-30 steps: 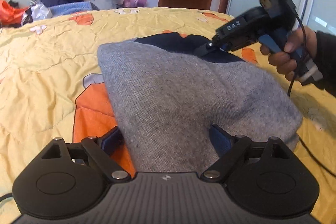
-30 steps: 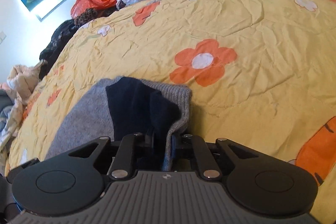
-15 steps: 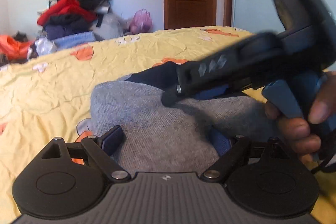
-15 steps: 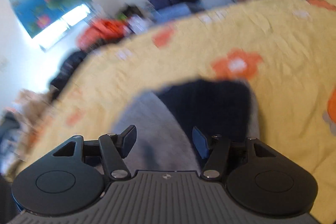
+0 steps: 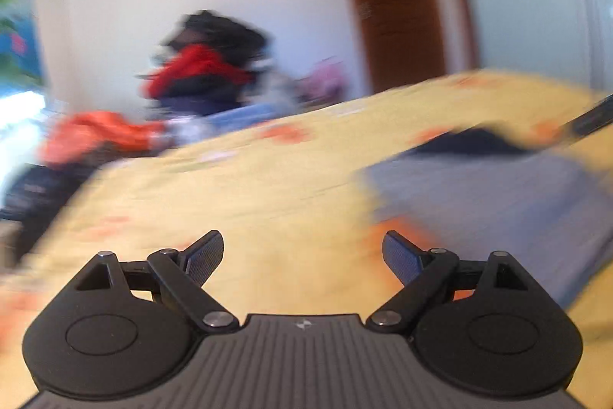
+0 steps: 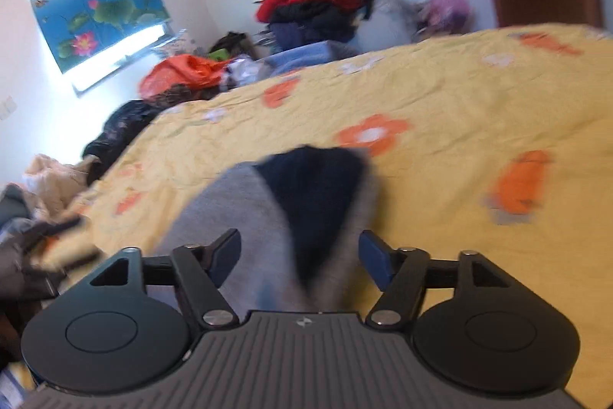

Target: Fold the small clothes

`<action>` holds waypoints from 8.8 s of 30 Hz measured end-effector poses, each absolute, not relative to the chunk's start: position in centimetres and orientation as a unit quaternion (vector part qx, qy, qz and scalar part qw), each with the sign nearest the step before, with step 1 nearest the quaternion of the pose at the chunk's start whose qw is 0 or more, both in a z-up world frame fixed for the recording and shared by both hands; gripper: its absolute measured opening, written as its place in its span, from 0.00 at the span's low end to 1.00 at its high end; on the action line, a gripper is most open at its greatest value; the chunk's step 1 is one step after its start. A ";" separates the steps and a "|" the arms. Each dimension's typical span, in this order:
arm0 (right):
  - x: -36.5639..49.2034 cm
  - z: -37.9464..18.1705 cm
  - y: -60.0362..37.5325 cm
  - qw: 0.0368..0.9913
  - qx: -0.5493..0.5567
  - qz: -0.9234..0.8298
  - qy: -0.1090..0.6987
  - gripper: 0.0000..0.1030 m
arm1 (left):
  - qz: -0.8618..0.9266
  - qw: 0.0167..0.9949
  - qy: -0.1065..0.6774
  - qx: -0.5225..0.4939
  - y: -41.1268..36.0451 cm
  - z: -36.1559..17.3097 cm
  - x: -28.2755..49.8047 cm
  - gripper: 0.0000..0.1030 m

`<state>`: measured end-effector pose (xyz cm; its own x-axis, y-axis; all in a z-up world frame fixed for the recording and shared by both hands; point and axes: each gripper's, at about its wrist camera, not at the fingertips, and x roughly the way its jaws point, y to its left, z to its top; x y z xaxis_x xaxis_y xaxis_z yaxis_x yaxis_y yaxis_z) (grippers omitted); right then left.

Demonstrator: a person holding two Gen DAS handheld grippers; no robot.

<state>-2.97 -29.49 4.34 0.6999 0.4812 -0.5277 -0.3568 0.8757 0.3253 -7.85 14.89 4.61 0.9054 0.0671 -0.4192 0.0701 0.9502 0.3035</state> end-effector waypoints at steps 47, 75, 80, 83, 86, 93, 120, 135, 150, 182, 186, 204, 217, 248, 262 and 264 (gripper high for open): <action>-16.7 -1.5 -22.4 0.939 -0.039 0.083 0.333 1.00 | 0.012 0.941 0.339 -0.010 0.0 -1.4 -14.5 1.00; -17.4 -1.6 -21.4 0.944 -0.019 0.040 0.326 1.00 | 0.028 0.938 0.345 -0.014 -0.3 -1.3 -14.7 1.00; -17.5 -1.7 -21.3 0.946 -0.020 0.037 0.321 1.00 | 0.025 0.939 0.344 -0.011 -0.3 -1.4 -14.7 1.00; -17.5 -1.8 -21.3 0.947 -0.021 0.038 0.319 1.00 | 0.024 0.944 0.330 -0.010 -0.3 -1.7 -14.9 1.00; -17.5 -1.8 -21.2 0.947 -0.021 0.038 0.317 1.00 | 0.024 0.944 0.328 -0.009 -0.3 -1.7 -15.0 1.00; -17.6 -1.8 -21.2 0.948 -0.021 0.037 0.316 1.00 | 0.024 0.945 0.326 -0.008 -0.4 -1.7 -15.0 1.00; -17.6 -1.9 -21.2 0.948 -0.021 0.037 0.316 1.00 | 0.021 0.946 0.324 -0.008 -0.3 -1.7 -15.0 1.00; -17.7 -1.8 -21.1 0.948 -0.022 0.038 0.315 1.00 | 0.020 0.946 0.323 -0.007 -0.2 -1.7 -14.8 1.00; -17.7 -1.8 -21.1 0.948 -0.022 0.039 0.314 1.00 | 0.020 0.945 0.325 -0.007 -0.2 -1.7 -14.8 1.00; -17.8 -1.8 -21.0 0.949 -0.022 0.040 0.313 1.00 | 0.011 0.942 0.336 -0.008 0.0 -1.5 -15.0 1.00; -17.9 -1.8 -20.9 0.948 -0.022 0.039 0.315 1.00 | 0.011 0.938 0.348 -0.007 -0.1 -1.3 -14.9 1.00; -19.2 0.8 -20.9 0.942 -0.022 0.051 0.332 1.00 | 0.023 0.930 0.367 0.008 -0.8 2.7 -16.9 1.00; -19.1 0.9 -21.0 0.940 -0.016 0.051 0.337 1.00 | 0.023 0.927 0.375 -0.006 -0.3 2.6 -16.6 1.00; -18.9 1.2 -21.1 0.940 -0.013 0.053 0.337 1.00 | 0.023 0.922 0.386 -0.009 -0.2 2.7 -16.2 1.00; -18.8 1.2 -21.1 0.940 -0.010 0.055 0.338 1.00 | 0.012 0.927 0.371 -0.050 0.9 2.8 -16.8 0.99; -18.7 1.2 -21.1 0.939 -0.010 0.055 0.339 1.00 | 0.006 0.925 0.377 -0.055 1.1 2.7 -16.7 0.99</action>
